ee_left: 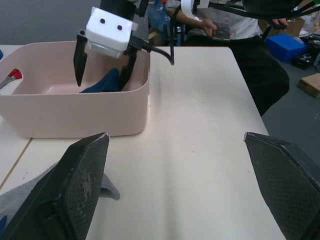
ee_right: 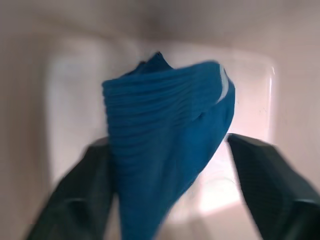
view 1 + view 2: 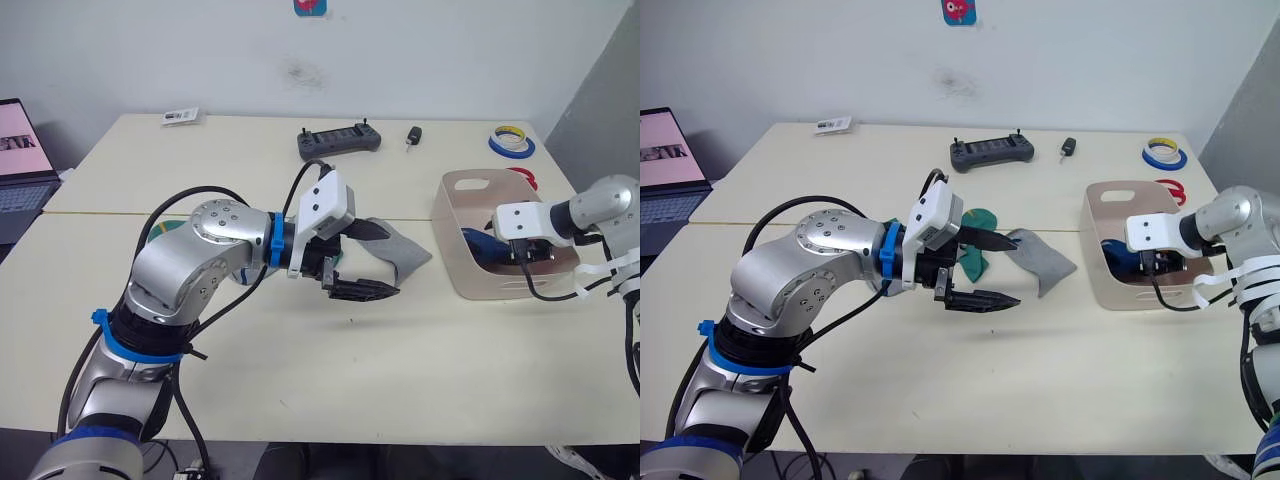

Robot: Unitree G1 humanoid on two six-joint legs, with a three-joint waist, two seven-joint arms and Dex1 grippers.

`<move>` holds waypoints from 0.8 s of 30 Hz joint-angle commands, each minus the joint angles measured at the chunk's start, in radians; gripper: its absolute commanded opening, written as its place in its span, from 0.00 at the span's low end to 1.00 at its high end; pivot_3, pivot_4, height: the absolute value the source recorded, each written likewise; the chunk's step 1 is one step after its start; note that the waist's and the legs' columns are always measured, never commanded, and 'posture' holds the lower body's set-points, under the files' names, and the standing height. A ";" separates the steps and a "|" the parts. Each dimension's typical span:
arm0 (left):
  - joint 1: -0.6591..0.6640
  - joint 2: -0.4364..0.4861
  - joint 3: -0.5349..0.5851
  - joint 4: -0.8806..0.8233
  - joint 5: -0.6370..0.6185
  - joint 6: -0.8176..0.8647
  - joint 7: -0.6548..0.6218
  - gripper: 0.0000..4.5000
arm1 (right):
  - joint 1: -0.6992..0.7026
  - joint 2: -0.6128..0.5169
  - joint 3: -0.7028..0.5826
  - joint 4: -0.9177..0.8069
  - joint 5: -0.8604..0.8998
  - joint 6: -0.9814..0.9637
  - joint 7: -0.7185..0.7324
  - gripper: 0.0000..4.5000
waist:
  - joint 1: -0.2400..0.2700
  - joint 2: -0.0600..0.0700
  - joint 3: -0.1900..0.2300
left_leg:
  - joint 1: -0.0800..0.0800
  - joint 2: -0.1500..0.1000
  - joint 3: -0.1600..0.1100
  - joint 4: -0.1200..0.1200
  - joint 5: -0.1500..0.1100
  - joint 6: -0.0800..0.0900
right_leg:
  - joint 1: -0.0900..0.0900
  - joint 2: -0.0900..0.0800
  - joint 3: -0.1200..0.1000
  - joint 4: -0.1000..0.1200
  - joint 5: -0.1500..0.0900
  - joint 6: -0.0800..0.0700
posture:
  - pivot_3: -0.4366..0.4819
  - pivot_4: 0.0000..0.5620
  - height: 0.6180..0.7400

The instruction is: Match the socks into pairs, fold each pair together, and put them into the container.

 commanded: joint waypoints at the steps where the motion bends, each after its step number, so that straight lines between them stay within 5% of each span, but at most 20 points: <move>1: -0.004 0.010 0.020 -0.011 0.005 -0.018 -0.009 1.00 | -0.038 -0.062 -0.044 -0.050 0.017 0.027 0.067 0.99 | 0.000 0.000 0.000 | 0.000 0.000 0.000 0.000 0.000 0.000 | 0.000 0.000 0.000 0.000 0.000 0.000 | 0.48 0.27 1.00; 15: 0.140 0.157 0.156 -0.035 -0.024 -0.024 -0.036 1.00 | -0.057 -0.190 -0.168 -0.218 0.078 0.125 0.075 0.99 | -0.004 0.001 0.001 | 0.001 0.001 0.000 -0.001 0.000 0.000 | 0.000 0.000 0.001 0.000 0.000 0.000 | 0.48 0.27 1.00; 20: 0.320 0.264 0.334 -0.010 0.010 -0.065 -0.002 1.00 | 0.073 -0.117 -0.335 -0.504 0.276 0.345 -0.013 0.99 | -0.005 0.002 0.001 | 0.002 0.001 -0.002 -0.001 -0.001 0.003 | 0.000 -0.001 0.001 0.001 0.000 0.000 | 0.48 0.27 1.00; 24: 0.516 0.267 0.497 -0.004 0.051 -0.155 0.055 1.00 | 0.247 -0.014 -0.456 -0.755 0.421 0.488 -0.137 0.99 | 0.001 0.002 0.001 | 0.002 0.001 -0.004 -0.001 -0.002 0.003 | 0.001 -0.002 0.000 0.000 0.000 0.000 | 0.48 0.27 1.00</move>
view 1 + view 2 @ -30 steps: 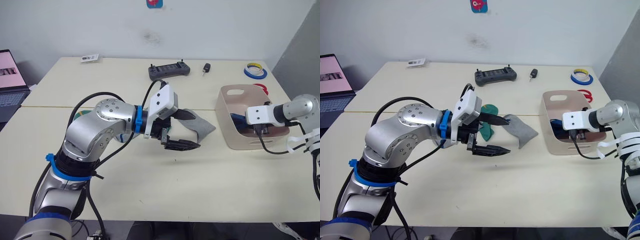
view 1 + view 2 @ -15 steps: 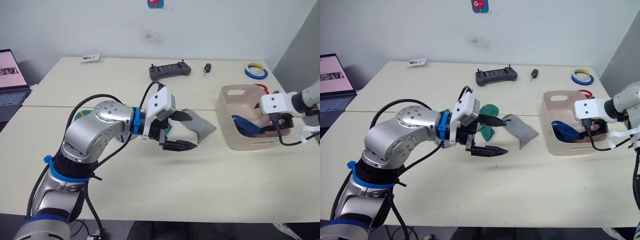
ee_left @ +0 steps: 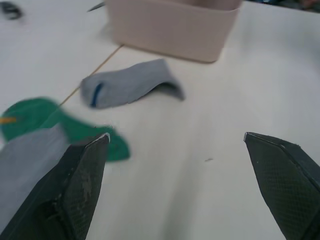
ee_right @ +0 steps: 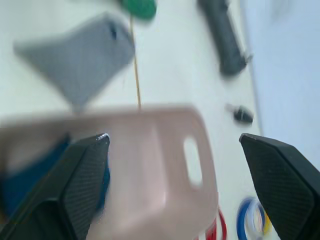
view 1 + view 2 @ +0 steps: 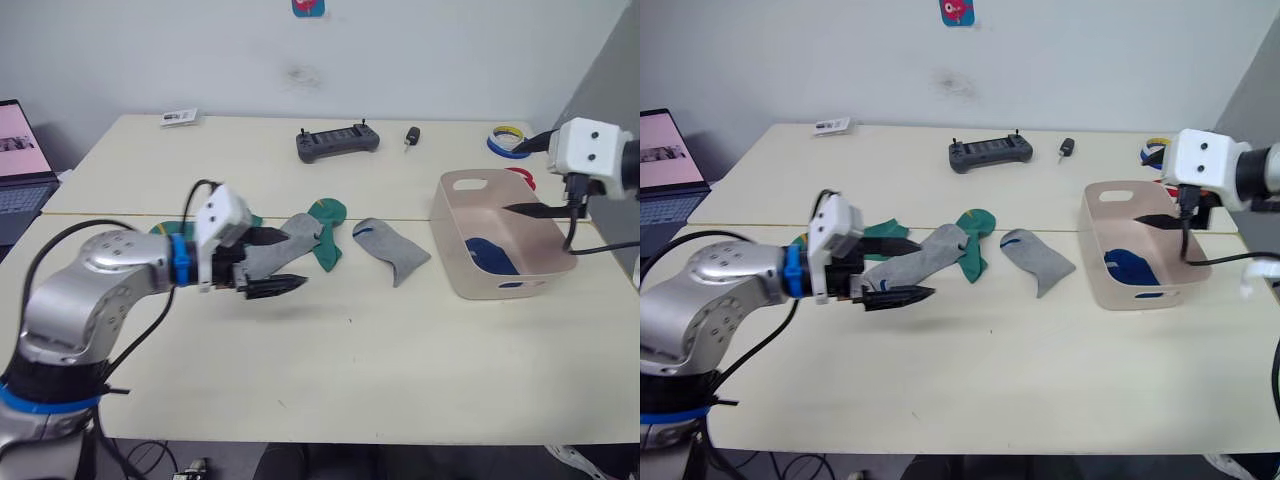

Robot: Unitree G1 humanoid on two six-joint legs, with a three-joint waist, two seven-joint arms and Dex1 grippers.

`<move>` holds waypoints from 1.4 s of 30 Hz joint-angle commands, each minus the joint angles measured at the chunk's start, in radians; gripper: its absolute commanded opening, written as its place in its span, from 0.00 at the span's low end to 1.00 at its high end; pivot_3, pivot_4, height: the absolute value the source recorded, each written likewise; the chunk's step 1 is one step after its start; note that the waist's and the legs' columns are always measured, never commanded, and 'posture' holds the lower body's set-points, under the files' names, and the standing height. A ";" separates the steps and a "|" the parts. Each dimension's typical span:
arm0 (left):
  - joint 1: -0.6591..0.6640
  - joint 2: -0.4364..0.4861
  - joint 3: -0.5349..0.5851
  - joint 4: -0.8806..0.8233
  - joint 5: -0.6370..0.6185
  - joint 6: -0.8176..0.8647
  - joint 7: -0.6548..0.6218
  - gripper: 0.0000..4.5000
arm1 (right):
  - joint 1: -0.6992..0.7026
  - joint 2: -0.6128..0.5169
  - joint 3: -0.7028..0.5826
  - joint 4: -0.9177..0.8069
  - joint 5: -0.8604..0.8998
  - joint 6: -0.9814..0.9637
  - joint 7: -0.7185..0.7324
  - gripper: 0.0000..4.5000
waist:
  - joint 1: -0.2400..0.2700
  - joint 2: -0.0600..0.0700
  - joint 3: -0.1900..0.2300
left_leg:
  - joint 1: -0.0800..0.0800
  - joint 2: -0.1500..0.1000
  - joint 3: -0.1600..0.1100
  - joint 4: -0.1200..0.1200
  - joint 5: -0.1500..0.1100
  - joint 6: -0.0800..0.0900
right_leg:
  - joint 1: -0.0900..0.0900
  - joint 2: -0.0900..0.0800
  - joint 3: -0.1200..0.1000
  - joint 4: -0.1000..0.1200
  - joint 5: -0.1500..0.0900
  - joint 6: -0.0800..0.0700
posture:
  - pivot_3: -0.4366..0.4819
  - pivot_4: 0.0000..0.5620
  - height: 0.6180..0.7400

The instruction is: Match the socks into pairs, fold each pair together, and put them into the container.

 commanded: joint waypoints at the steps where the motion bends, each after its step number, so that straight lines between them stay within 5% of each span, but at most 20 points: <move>1: 0.119 -0.003 0.145 -0.004 0.047 -0.099 0.057 1.00 | 0.097 0.066 -0.119 -0.216 0.148 0.156 -0.110 0.99 | 0.001 0.000 0.000 | 0.000 0.000 0.000 0.001 0.000 0.000 | 0.000 0.000 0.000 0.000 0.000 0.000 | 0.48 0.27 1.00; 8: 0.431 -0.111 0.339 0.078 0.130 -0.341 0.119 1.00 | 0.497 0.273 -0.088 -0.658 0.240 0.334 -0.351 0.99 | 0.006 0.000 -0.001 | -0.001 0.000 -0.002 0.000 0.000 0.001 | 0.000 -0.002 -0.001 0.000 0.000 0.000 | 0.48 0.27 1.00; 18: 0.582 -0.233 0.399 0.195 0.167 -0.560 0.174 1.00 | 0.780 0.374 -0.020 -0.671 0.120 0.181 -0.501 0.99 | 0.004 -0.002 -0.002 | 0.001 -0.001 -0.002 -0.001 0.000 0.001 | 0.001 -0.002 -0.002 0.000 0.000 0.001 | 0.48 0.27 1.00; 29: 0.336 -0.198 0.116 0.311 0.340 -0.625 0.184 1.00 | 0.732 0.345 0.061 -0.676 0.120 0.211 -0.473 0.99 | 0.004 -0.003 -0.002 | 0.001 -0.002 -0.002 -0.001 0.000 0.001 | 0.002 -0.001 -0.003 0.000 0.000 0.001 | 0.48 0.27 1.00; 39: 0.038 -0.210 -0.134 0.696 0.572 -0.832 0.185 1.00 | 0.732 0.351 0.096 -0.725 0.123 0.272 -0.499 0.99 | 0.003 -0.003 -0.003 | 0.001 -0.001 -0.002 -0.001 0.000 0.001 | 0.002 0.000 -0.005 0.000 0.000 0.000 | 0.48 0.27 1.00; 42: -0.011 -0.193 -0.183 0.763 0.603 -0.809 0.153 0.87 | 0.736 0.346 0.092 -0.743 0.130 0.292 -0.503 1.00 | 0.005 -0.003 -0.003 | 0.002 -0.002 -0.001 0.000 0.000 0.001 | 0.003 0.000 -0.005 0.001 0.000 0.001 | 0.48 0.27 1.00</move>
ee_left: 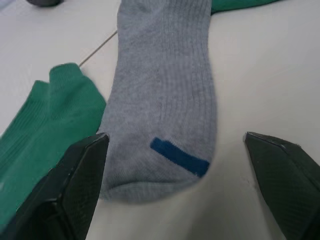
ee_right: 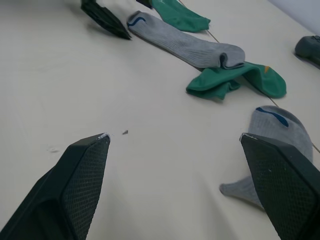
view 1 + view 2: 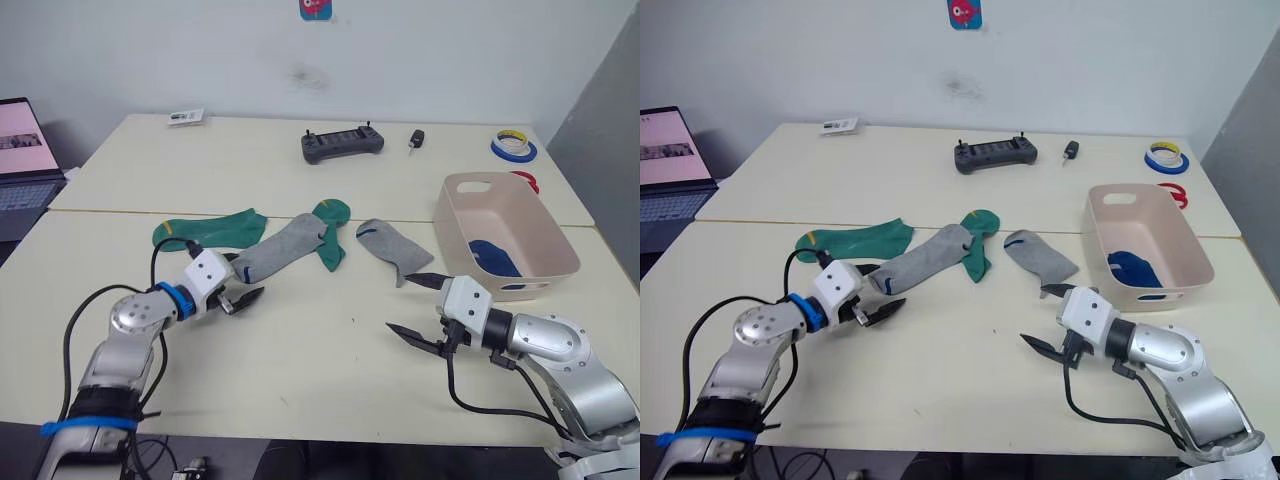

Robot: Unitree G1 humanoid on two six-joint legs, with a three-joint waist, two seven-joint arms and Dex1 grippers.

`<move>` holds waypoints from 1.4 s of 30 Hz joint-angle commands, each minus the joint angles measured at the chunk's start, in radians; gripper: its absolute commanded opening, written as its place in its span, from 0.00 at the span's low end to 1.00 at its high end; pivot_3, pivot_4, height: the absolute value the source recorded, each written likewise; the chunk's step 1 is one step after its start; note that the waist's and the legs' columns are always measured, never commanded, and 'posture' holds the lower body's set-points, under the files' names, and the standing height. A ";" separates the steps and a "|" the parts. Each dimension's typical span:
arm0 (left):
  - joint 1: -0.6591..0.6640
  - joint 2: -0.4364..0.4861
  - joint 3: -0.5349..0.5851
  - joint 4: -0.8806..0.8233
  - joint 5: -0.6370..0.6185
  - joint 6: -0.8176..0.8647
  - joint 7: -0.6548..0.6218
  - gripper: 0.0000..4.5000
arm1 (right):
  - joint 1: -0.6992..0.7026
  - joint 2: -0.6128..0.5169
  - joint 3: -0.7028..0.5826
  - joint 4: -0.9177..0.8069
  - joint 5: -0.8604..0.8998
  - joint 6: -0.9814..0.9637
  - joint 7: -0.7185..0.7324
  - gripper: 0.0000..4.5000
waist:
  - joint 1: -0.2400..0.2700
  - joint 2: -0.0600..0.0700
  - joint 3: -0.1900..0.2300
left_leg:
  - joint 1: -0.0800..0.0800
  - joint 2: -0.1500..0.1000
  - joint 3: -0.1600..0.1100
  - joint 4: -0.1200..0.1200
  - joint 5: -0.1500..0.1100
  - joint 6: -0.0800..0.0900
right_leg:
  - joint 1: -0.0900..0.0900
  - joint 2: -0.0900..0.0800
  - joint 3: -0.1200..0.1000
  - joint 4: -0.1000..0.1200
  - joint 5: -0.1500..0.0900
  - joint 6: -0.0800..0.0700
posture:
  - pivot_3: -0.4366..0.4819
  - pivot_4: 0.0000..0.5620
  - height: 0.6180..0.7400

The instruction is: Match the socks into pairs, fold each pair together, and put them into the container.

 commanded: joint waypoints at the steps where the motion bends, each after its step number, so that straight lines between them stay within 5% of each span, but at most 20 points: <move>1: -0.033 0.020 -0.049 0.083 0.047 0.041 -0.028 0.81 | 0.004 -0.010 -0.017 -0.058 0.016 0.019 -0.013 1.00 | 0.000 0.001 -0.001 | 0.001 0.000 0.000 0.000 0.000 0.000 | 0.000 0.000 0.000 0.000 0.000 0.000 | 0.48 0.27 1.00; 12: -0.032 0.061 -0.063 0.022 -0.016 0.236 -0.161 0.02 | -0.005 -0.011 -0.021 -0.086 0.030 0.070 -0.025 1.00 | -0.006 0.004 -0.004 | 0.003 0.001 0.000 0.000 0.000 0.000 | 0.003 0.001 0.000 0.000 0.000 0.000 | 0.48 0.27 1.00; 21: 0.127 0.170 -0.117 -0.512 -0.201 0.396 -0.403 0.01 | 0.005 -0.059 -0.054 -0.087 0.056 0.074 0.008 1.00 | -0.004 0.004 -0.003 | 0.000 0.002 0.001 -0.001 0.000 0.000 | -0.001 0.001 0.003 -0.001 0.000 0.000 | 0.48 0.27 1.00; 26: 0.220 0.213 -0.179 -0.696 -0.205 0.402 -0.446 0.01 | 0.028 -0.121 -0.091 -0.091 0.088 0.064 0.053 1.00 | -0.002 0.002 -0.002 | 0.000 0.001 0.001 0.000 0.000 0.000 | 0.001 0.000 0.003 -0.001 0.000 0.000 | 0.48 0.27 1.00; 32: 0.328 0.294 -0.170 -0.583 -0.066 0.111 -0.433 0.01 | 0.055 -0.204 -0.058 -0.077 0.045 -0.007 0.116 1.00 | -0.005 0.002 -0.002 | 0.001 0.002 0.001 -0.001 0.000 0.000 | 0.000 0.002 0.004 -0.001 0.000 0.000 | 0.48 0.27 1.00; 42: 0.324 0.297 -0.070 -0.407 -0.051 -0.069 -0.337 0.01 | -0.023 -0.165 0.039 -0.053 0.031 -0.012 0.115 1.00 | -0.005 0.002 -0.003 | 0.001 0.002 0.001 -0.001 0.000 0.000 | 0.000 0.002 0.003 -0.001 -0.001 -0.001 | 0.48 0.27 1.00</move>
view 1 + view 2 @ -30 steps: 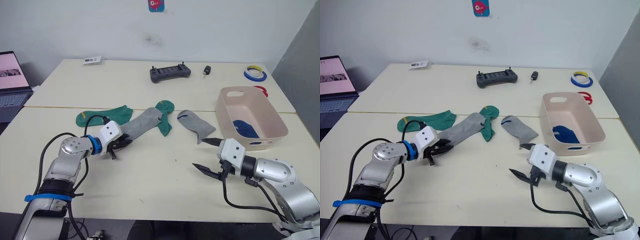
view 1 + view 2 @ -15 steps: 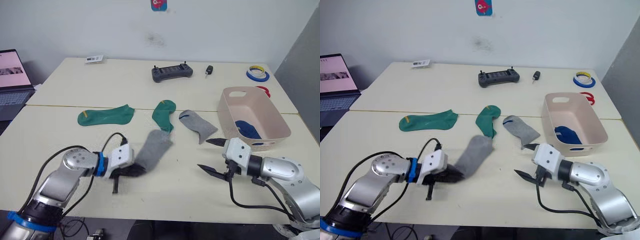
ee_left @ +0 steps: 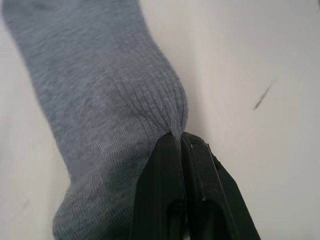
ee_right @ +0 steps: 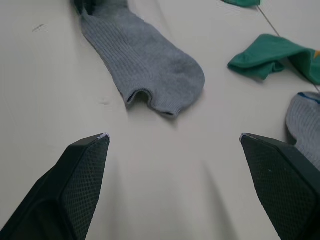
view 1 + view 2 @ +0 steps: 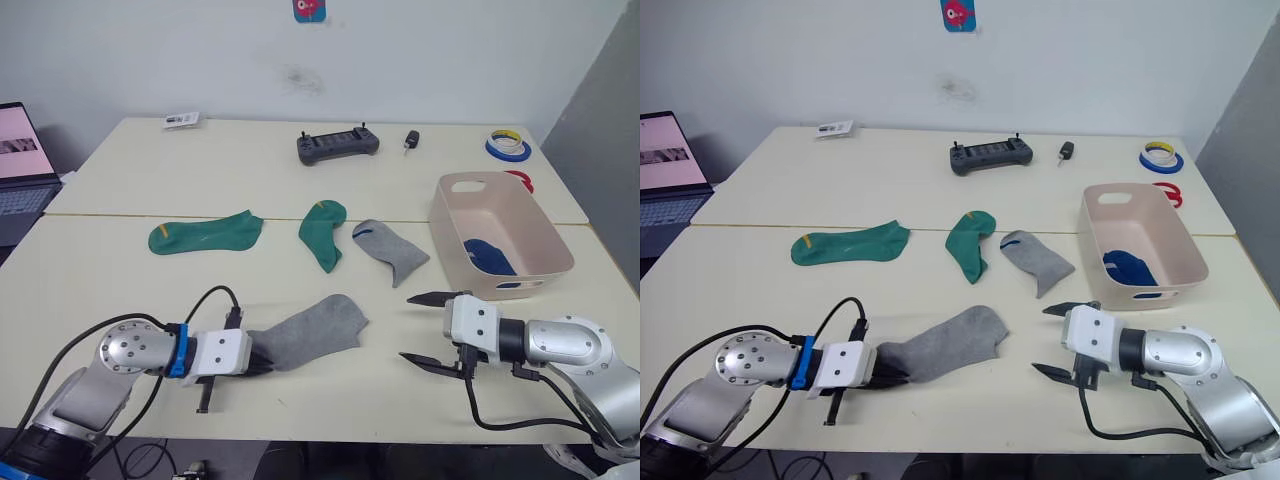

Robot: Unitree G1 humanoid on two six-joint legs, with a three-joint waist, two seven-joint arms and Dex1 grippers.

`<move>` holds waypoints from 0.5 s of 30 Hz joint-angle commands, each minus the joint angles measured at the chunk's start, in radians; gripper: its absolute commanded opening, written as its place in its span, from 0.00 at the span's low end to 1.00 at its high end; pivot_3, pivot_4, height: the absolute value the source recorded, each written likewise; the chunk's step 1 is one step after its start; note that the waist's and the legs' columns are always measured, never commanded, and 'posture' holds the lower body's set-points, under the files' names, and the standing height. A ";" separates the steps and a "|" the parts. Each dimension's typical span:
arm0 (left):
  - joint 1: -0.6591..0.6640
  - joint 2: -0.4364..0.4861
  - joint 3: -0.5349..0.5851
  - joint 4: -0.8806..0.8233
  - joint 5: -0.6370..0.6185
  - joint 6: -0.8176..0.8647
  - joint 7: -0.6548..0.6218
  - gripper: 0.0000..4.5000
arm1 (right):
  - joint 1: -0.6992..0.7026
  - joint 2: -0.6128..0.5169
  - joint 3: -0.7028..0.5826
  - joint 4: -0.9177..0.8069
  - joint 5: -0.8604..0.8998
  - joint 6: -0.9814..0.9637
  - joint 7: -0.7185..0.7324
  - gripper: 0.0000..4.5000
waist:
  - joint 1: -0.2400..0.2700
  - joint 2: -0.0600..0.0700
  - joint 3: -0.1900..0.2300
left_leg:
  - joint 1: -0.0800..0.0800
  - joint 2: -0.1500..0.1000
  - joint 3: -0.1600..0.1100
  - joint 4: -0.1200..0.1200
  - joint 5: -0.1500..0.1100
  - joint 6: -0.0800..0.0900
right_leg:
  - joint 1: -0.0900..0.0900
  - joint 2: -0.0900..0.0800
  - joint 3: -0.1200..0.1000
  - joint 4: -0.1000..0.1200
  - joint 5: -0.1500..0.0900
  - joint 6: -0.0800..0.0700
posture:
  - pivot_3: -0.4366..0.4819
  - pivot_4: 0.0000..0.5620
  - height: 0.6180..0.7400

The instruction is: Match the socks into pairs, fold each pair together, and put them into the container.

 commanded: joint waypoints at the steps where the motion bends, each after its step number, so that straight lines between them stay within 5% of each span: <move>1: -0.008 0.017 0.041 0.069 0.058 -0.058 0.056 0.01 | -0.030 0.008 0.019 -0.010 -0.001 -0.011 0.007 1.00 | 0.000 0.000 0.000 | 0.000 0.000 0.000 0.000 0.000 0.000 | 0.000 0.000 0.000 0.000 0.000 0.000 | 0.48 0.27 1.00; 9: -0.012 -0.006 0.044 0.084 -0.032 0.025 0.051 0.01 | -0.075 0.025 0.059 0.002 0.003 -0.004 0.011 1.00 | 0.000 0.000 0.000 | 0.000 0.000 0.000 0.000 0.000 0.000 | 0.000 0.000 -0.001 0.000 0.000 0.000 | 0.48 0.27 1.00; 15: -0.034 -0.003 0.091 0.202 -0.030 -0.104 0.075 0.36 | -0.078 0.026 0.054 -0.001 0.016 0.005 0.014 1.00 | -0.001 0.000 0.000 | 0.000 0.000 0.000 0.000 0.000 0.000 | -0.001 0.000 -0.001 0.000 0.000 0.000 | 0.48 0.27 1.00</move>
